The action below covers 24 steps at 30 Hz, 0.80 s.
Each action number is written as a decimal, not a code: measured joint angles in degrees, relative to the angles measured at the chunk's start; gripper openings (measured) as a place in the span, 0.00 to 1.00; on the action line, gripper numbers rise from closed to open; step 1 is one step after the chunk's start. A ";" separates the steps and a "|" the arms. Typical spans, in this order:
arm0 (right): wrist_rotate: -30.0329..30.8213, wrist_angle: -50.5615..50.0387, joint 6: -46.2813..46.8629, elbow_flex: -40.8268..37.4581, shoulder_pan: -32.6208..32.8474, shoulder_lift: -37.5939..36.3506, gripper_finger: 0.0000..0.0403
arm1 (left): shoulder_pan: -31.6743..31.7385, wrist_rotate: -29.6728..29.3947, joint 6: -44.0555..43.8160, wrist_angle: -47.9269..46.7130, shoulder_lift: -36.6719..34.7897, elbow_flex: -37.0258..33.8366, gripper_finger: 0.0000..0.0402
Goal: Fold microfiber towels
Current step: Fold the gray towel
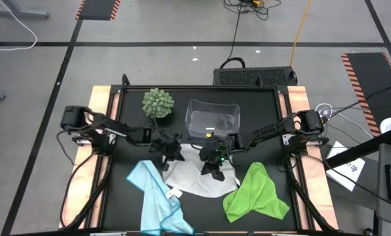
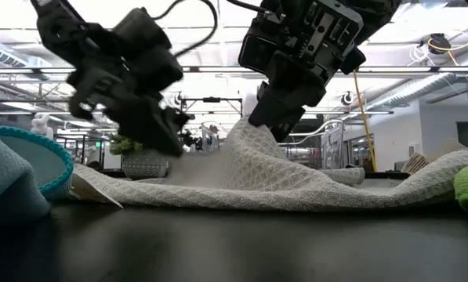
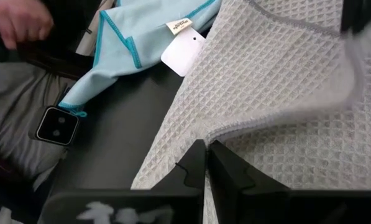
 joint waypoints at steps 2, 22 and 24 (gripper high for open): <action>0.04 -0.14 0.00 0.00 0.00 0.00 0.02 | -1.05 -1.40 -0.18 -2.10 -2.94 0.11 0.01; 0.07 -1.81 -3.09 -0.02 -0.11 0.00 0.07 | -10.31 -8.28 -6.31 -15.50 -14.04 0.02 0.00; -0.01 -1.74 -3.21 -0.02 -0.13 0.00 0.07 | -10.31 -8.28 -6.39 -15.50 -14.04 0.02 0.00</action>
